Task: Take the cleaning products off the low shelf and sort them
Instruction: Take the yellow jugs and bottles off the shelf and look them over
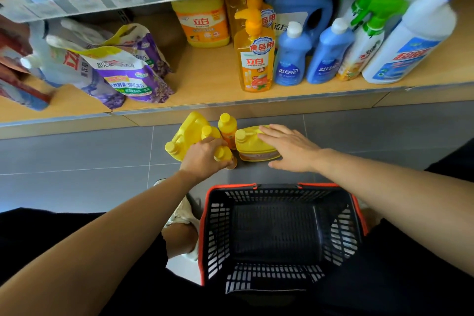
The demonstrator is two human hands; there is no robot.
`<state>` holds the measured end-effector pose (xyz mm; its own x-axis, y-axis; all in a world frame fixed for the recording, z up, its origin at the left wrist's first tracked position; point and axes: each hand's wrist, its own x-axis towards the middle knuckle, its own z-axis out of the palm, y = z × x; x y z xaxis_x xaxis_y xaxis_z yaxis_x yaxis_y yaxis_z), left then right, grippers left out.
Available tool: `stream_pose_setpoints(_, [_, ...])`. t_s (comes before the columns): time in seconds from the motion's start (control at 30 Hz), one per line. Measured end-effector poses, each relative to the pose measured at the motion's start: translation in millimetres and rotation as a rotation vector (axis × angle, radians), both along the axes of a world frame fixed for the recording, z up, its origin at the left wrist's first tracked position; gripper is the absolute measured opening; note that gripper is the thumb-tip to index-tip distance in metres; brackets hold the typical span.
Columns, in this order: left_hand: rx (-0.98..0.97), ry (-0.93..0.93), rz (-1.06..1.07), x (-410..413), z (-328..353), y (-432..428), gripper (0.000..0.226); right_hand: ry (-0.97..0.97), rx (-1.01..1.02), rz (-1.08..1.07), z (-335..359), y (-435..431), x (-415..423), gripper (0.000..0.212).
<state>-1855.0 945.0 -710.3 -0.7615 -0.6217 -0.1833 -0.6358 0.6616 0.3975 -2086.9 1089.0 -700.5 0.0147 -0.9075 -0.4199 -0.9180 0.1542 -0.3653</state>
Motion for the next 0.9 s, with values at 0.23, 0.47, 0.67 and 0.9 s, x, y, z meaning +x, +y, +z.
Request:
stream_pose_setpoints(0.23, [-0.29,0.241,0.297,6,24,-30,0.03,-0.003,-0.016,-0.062,12,-11,7,0.077])
stream_pose_setpoints(0.47, [0.038,0.021,0.448,22,-14,-86,0.045,-0.149,-0.015,-0.222,31,-46,10,0.072])
stream_pose_setpoints(0.67, [-0.063,0.069,0.499,30,-41,-79,0.053,-0.395,-0.224,-0.432,46,-135,27,0.06])
stream_pose_setpoints(0.9, [-0.071,0.164,0.678,26,-48,-82,0.064,-0.577,-0.363,-0.818,15,-273,27,0.079])
